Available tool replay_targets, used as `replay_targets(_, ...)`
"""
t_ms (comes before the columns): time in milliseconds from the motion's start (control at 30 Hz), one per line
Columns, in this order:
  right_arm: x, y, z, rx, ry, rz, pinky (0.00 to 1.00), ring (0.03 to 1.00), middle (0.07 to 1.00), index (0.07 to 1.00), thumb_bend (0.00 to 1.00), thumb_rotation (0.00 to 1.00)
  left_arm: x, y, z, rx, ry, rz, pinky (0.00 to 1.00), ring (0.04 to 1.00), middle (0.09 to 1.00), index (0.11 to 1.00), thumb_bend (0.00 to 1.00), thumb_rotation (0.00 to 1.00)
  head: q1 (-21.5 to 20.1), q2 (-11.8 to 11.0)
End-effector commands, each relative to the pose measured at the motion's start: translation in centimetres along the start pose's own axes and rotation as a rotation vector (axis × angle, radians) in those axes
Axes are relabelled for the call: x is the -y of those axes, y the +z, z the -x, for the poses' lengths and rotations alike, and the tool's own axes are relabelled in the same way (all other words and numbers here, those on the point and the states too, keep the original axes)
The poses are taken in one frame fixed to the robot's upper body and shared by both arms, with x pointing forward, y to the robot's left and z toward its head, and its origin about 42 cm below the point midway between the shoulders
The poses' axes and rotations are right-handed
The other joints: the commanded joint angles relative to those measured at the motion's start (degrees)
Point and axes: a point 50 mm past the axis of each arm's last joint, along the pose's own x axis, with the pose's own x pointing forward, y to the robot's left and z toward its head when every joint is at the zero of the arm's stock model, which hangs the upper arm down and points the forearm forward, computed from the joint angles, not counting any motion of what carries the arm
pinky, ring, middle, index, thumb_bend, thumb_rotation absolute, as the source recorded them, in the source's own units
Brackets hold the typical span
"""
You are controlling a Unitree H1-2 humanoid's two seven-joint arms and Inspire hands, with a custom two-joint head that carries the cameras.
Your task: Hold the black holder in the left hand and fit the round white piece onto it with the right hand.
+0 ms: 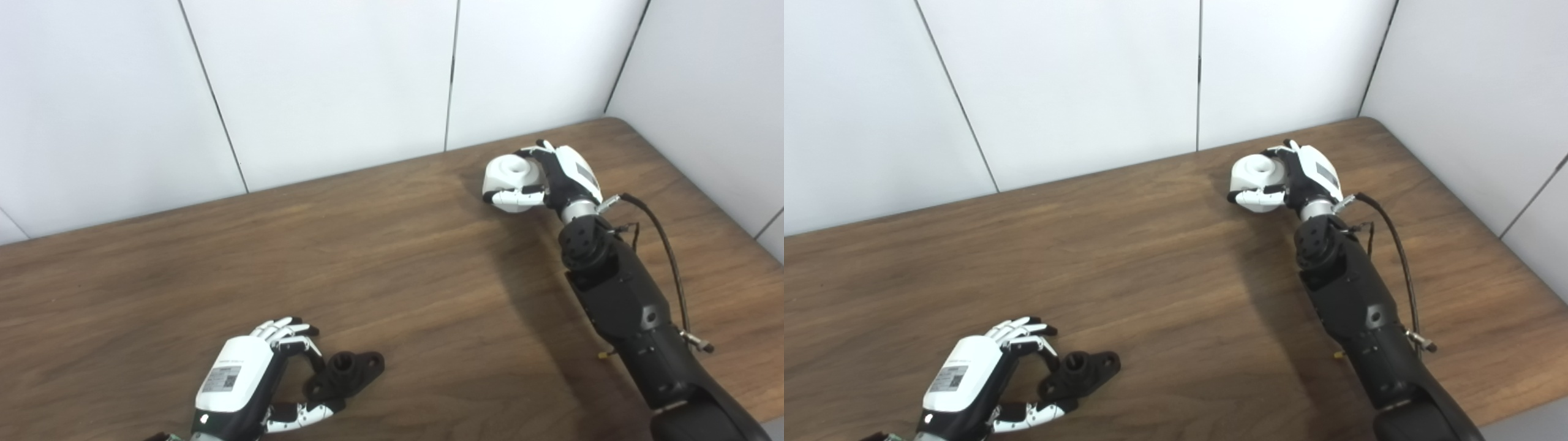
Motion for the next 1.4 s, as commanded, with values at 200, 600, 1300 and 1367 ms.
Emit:
replay_targets(200, 2.90, 1.49, -1.08, 0.050, -0.092, 0.031, 0.89, 1.000, 0.965, 0.761, 0.78, 0.38, 1.63, -1.90, 2.15, -0.088, -0.129, -0.041, 0.86, 0.867, 0.784, 0.488, 0.52, 0.05, -0.1, 0.4)
replay_targets(600, 3.05, 1.43, -1.04, 0.075, -0.104, 0.053, 0.89, 1.000, 0.926, 0.723, 0.78, 0.37, 1.50, -1.91, 2.17, -0.085, -0.128, -0.044, 0.86, 0.863, 0.781, 0.488, 0.52, 0.05, -0.2, 0.7)
replay_targets(1300, 2.60, 1.35, -0.98, 0.118, -0.142, 0.107, 0.91, 0.966, 0.880, 0.631, 0.79, 0.28, 1.29, -1.89, 2.20, -0.082, -0.121, -0.043, 0.86, 0.858, 0.778, 0.488, 0.52, 0.05, -0.2, 1.1)
replay_targets(1367, 2.52, 1.30, -0.97, 0.129, -0.147, 0.114, 0.90, 0.957, 0.871, 0.620, 0.79, 0.26, 1.24, -1.84, 2.20, -0.085, -0.123, -0.045, 0.86, 0.859, 0.779, 0.488, 0.52, 0.05, -0.2, 1.1)
